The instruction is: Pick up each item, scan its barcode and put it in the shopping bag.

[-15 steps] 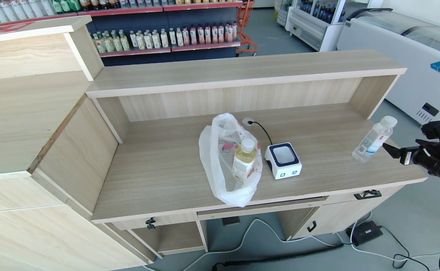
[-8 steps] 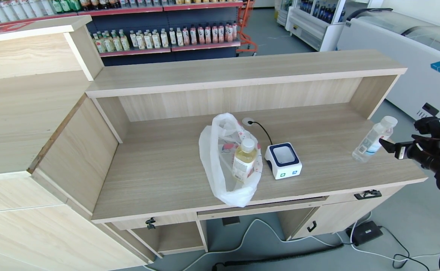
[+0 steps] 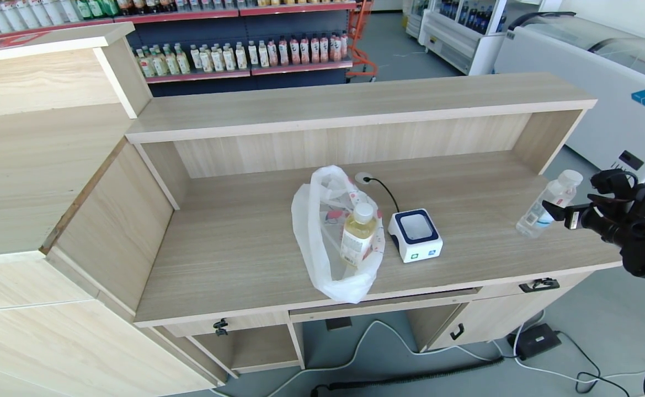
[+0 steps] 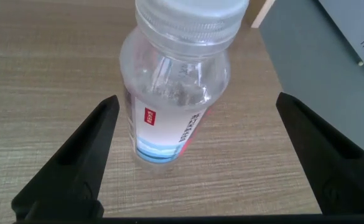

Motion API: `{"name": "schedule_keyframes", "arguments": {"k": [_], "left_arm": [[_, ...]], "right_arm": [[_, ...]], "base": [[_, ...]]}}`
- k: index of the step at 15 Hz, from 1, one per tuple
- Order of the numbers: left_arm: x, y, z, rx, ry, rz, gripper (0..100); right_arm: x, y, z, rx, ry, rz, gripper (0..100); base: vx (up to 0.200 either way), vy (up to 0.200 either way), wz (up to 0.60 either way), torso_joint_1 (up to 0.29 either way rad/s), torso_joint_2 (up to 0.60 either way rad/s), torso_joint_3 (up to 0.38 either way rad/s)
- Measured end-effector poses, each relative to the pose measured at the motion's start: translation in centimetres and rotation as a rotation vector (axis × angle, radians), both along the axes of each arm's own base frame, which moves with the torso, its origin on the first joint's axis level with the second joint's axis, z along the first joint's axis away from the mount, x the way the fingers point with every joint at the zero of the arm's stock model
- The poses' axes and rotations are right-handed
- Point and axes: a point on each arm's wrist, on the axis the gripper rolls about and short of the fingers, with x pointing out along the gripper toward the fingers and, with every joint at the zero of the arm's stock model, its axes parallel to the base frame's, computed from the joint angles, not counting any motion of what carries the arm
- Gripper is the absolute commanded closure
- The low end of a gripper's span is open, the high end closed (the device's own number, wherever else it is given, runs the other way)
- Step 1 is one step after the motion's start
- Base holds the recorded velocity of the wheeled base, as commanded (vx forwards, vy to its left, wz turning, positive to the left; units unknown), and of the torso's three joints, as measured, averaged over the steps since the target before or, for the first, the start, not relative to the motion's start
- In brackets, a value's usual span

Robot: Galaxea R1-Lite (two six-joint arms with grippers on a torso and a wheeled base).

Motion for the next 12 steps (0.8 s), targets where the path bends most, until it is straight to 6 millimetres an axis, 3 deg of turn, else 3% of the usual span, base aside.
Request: {"name": "schedule_keyframes", "arguments": {"k": [12], "left_arm": [[0.0,0.0,0.0,0.0,0.0,0.0,0]], "right_arm": [[3.3,0.8,-1.2,-0.01,-0.003,0.042,0]], "base": [[0.0,0.0,0.0,0.0,0.0,0.0]]}}
